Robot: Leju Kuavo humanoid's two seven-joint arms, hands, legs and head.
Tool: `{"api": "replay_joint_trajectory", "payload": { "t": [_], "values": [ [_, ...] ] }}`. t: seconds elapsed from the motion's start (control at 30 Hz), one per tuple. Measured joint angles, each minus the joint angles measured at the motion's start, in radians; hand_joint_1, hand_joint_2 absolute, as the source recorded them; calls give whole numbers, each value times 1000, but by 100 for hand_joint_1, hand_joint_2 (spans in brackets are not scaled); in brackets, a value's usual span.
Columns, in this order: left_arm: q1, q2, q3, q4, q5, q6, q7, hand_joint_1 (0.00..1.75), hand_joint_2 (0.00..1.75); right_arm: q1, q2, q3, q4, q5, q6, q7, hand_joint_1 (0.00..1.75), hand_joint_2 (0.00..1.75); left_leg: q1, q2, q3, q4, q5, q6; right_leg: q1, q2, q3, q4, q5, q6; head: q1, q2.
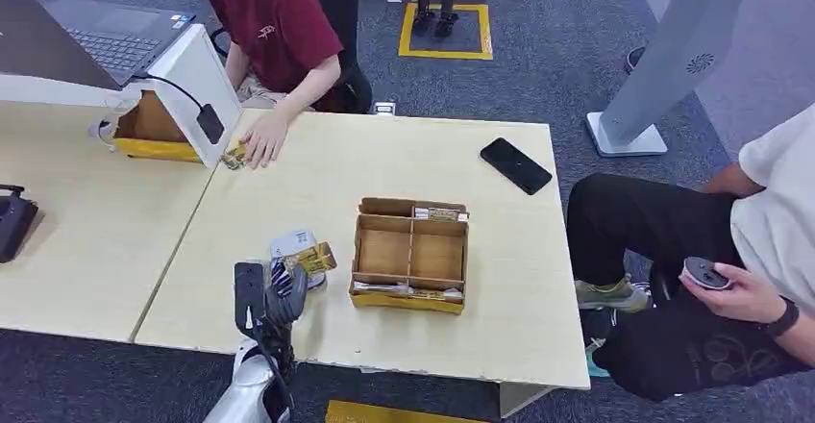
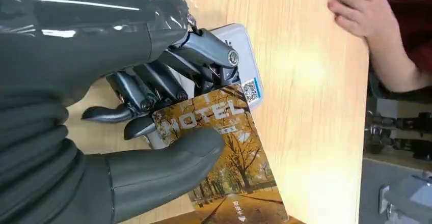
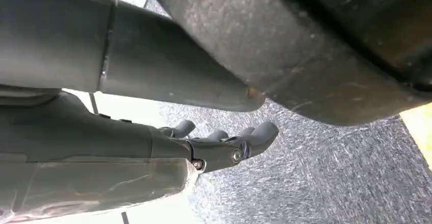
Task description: Pass the card to the sensor for recognition and then transmit it.
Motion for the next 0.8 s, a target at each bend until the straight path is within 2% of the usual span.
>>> {"api": "replay_joint_trajectory", "payload": {
  "t": [0.33, 0.8],
  "values": [
    [-40, 25, -28, 49, 56, 53, -20, 175, 175, 1, 1, -7, 0, 5, 1, 0, 0, 0, 0, 0, 1, 0, 0, 0, 0, 0, 0, 0, 1, -1, 0, 0],
    [-49, 58, -29, 91, 41, 56, -20, 175, 175, 1, 1, -8, 0, 9, 4, 0, 0, 0, 0, 1, 0, 0, 0, 0, 0, 0, 0, 0, 1, -1, 0, 0]
  ]
}}
